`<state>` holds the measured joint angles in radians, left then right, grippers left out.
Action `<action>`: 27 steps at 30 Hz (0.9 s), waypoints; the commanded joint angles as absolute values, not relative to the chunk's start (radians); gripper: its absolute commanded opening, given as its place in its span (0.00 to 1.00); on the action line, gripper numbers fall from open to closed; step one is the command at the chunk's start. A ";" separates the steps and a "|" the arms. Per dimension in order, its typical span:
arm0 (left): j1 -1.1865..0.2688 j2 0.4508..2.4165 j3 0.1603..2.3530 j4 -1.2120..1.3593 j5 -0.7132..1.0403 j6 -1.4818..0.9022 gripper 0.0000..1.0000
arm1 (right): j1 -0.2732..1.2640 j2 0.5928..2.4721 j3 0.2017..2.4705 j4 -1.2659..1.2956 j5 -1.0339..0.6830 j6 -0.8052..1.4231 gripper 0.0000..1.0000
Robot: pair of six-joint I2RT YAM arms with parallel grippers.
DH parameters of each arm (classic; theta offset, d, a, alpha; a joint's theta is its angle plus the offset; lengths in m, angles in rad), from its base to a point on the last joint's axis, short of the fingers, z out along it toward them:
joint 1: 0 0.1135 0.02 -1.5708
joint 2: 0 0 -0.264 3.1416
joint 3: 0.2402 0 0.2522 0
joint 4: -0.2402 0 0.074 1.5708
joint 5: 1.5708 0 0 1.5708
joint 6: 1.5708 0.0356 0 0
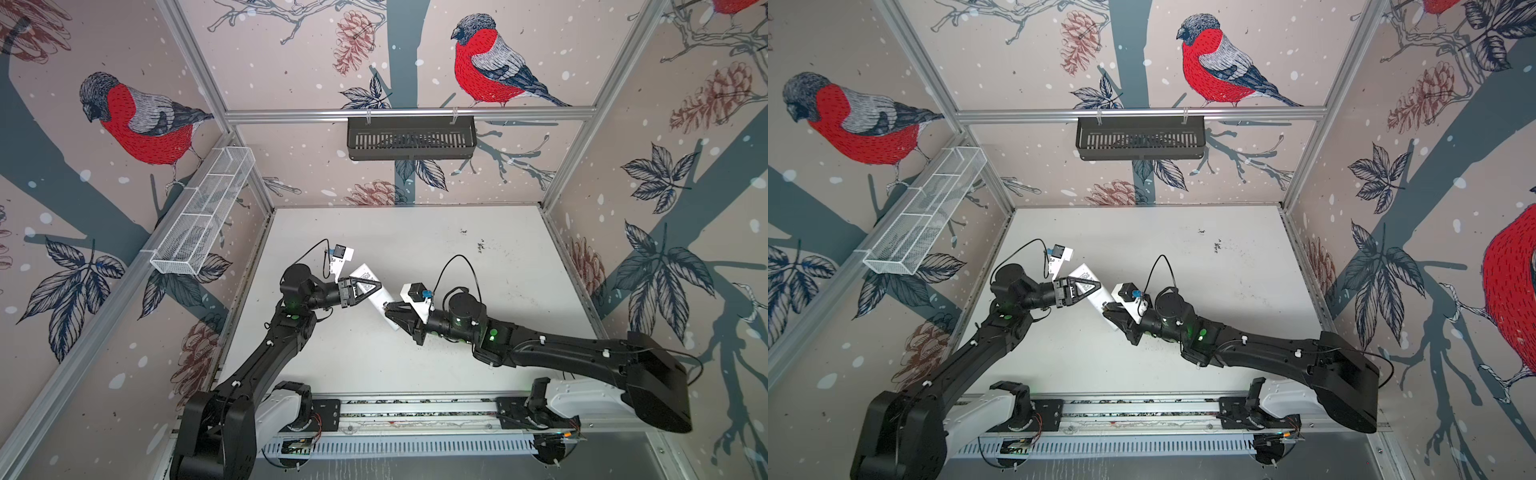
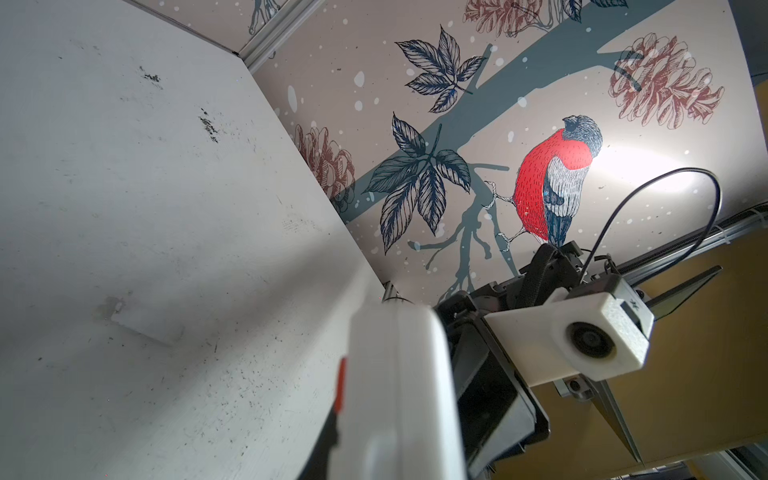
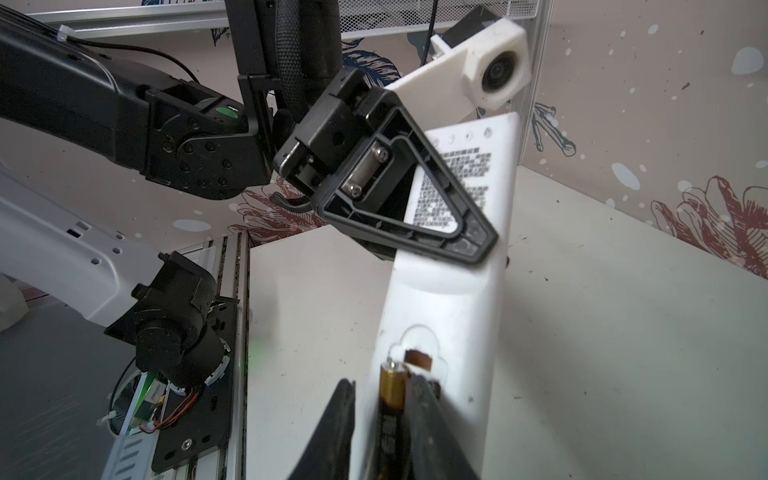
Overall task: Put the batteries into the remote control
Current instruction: 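Lower the battery into the remote's compartment with the right gripper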
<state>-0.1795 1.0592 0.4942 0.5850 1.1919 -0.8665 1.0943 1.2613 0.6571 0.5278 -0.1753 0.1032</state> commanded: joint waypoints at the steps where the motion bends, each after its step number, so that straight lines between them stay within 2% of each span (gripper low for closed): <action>1: -0.179 1.058 0.510 0.580 1.194 -0.809 0.00 | 1.094 1.229 0.670 0.507 -0.148 0.109 0.33; 10: -0.178 1.072 0.534 0.456 1.159 -0.714 0.00 | 1.101 1.218 0.713 0.399 -0.108 0.103 0.34; 20: -0.170 1.067 0.533 0.444 1.155 -0.702 0.00 | 1.124 1.315 0.781 0.354 -0.065 0.080 0.26; 27: -0.162 1.060 0.532 0.441 1.155 -0.701 0.00 | 1.140 1.361 0.800 0.344 -0.010 0.075 0.17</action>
<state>-0.1661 1.0672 0.5262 0.4118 1.1450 -0.7067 1.1332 1.3540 0.7929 0.3450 -0.0444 0.0795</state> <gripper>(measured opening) 0.216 0.176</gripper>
